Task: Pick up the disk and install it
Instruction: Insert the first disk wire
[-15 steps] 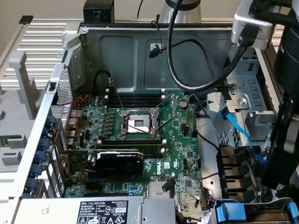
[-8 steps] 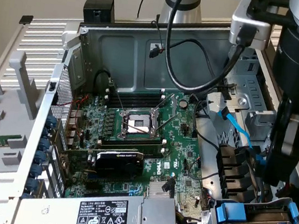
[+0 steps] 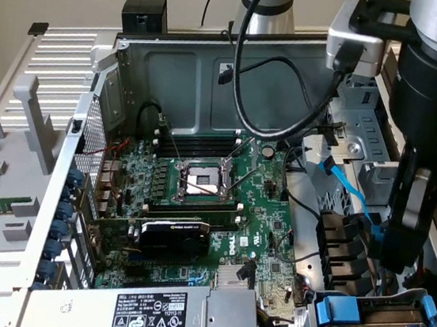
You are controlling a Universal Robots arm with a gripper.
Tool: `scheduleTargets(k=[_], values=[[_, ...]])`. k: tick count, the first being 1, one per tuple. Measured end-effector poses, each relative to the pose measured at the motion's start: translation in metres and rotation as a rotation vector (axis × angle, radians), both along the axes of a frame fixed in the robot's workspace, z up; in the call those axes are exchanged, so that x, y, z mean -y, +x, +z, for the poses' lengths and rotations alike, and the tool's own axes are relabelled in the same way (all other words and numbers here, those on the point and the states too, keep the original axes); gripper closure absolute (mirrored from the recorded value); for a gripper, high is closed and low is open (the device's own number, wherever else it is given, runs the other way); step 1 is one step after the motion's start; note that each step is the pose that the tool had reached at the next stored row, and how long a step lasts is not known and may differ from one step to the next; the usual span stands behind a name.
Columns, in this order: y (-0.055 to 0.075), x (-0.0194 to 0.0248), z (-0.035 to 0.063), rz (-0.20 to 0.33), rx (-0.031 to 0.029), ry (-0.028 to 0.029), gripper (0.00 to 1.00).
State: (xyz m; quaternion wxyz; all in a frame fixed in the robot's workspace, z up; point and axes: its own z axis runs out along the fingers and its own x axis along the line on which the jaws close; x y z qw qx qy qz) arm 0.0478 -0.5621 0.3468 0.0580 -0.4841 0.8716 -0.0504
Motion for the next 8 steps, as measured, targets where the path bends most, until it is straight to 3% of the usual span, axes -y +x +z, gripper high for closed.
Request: scheduleTargets(k=[4, 8], values=[[0.0001, 0.0, 0.0, -0.001, 0.0109, -0.0027, 0.48], [0.0, -0.0001, 0.0, -0.003, 0.0123, -0.0042, 0.48]])
